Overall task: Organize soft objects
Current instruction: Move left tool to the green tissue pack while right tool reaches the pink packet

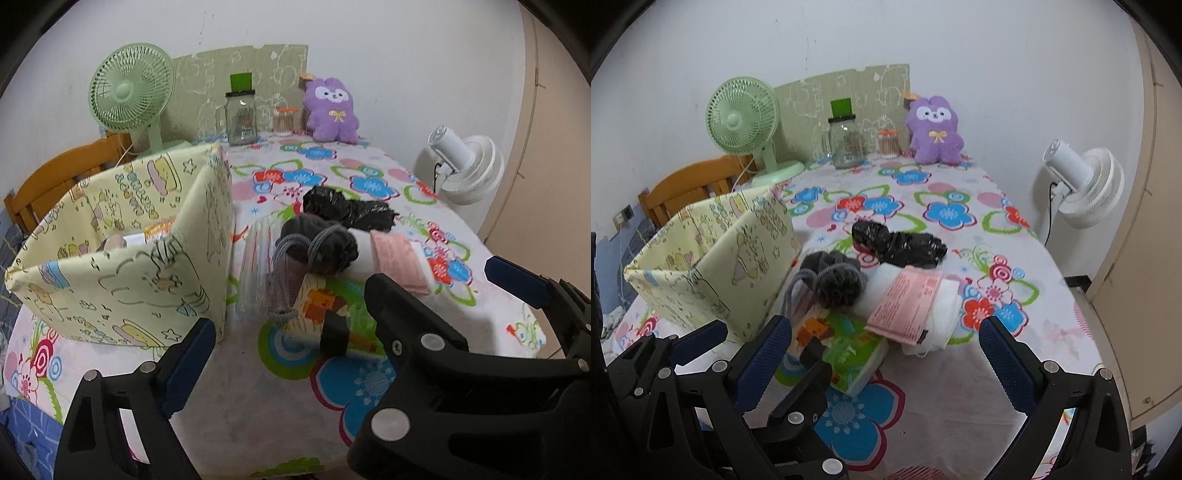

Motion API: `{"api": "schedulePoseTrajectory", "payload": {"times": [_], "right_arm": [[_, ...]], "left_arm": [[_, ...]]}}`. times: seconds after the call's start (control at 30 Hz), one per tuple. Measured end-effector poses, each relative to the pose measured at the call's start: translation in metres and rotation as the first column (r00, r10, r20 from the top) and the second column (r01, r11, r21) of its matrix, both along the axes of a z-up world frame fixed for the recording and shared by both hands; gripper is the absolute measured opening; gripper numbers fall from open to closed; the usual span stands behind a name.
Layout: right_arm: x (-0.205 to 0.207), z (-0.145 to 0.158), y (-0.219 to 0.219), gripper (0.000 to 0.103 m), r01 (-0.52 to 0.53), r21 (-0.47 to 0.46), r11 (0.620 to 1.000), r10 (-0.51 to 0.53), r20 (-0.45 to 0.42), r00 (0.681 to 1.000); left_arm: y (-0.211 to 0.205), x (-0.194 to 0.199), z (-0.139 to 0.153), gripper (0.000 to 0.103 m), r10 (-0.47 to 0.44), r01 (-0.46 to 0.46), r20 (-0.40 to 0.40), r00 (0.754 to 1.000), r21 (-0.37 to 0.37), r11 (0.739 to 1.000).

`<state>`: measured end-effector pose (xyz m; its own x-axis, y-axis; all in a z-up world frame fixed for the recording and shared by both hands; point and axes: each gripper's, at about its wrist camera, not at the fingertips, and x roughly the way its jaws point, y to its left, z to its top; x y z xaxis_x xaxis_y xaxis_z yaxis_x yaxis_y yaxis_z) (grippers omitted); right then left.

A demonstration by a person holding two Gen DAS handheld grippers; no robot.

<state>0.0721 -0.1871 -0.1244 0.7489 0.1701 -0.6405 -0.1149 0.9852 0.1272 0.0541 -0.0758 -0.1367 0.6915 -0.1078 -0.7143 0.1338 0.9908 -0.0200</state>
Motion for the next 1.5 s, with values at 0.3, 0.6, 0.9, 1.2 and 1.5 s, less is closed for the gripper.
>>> {"api": "schedulePoseTrajectory", "payload": {"times": [0.3, 0.6, 0.9, 1.2, 1.5], "right_arm": [[0.008, -0.016, 0.007, 0.102, -0.015, 0.012, 1.0, 0.016, -0.044, 0.999], [0.022, -0.017, 0.003, 0.095, 0.007, 0.001, 1.0, -0.007, -0.052, 0.999], [0.035, -0.024, -0.003, 0.086, -0.002, -0.003, 1.0, 0.002, -0.071, 0.997], [0.045, -0.038, -0.008, 0.062, -0.025, 0.006, 1.0, 0.025, -0.127, 0.992], [0.037, -0.036, -0.017, 0.047, -0.028, 0.009, 1.0, 0.028, -0.111, 0.993]], "left_arm": [[0.007, 0.007, -0.012, 0.084, 0.021, -0.021, -0.029, 0.999, 0.019, 1.0], [-0.002, 0.007, -0.01, 0.084, -0.012, 0.012, -0.029, 0.999, 0.007, 1.0], [-0.008, 0.014, -0.016, 0.084, -0.014, 0.014, -0.046, 0.999, 0.006, 1.0], [-0.009, 0.017, -0.016, 0.084, -0.018, 0.018, -0.051, 0.999, 0.005, 1.0], [-0.02, 0.015, -0.015, 0.084, -0.043, 0.043, -0.055, 0.998, 0.004, 0.999]]}}
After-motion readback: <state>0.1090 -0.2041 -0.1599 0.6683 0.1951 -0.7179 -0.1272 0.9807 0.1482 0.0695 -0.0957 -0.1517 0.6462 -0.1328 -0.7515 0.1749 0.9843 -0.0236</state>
